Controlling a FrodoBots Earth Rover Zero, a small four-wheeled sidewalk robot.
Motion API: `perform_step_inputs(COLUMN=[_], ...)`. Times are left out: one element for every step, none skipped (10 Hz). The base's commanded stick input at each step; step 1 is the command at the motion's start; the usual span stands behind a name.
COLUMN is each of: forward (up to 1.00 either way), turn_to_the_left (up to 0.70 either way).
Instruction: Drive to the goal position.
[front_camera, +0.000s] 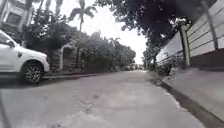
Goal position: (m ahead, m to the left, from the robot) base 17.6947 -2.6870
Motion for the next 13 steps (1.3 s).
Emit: perform_step_inputs(forward=[0.70,0.70,0.70,0.70,0.70,0.70,0.70,0.70,0.70,0.70,0.70,0.70,0.70], turn_to_the_left=[0.00,0.00,0.00,0.00,0.00,0.00,0.00,0.00,0.00,0.00,0.00,0.00,0.00])
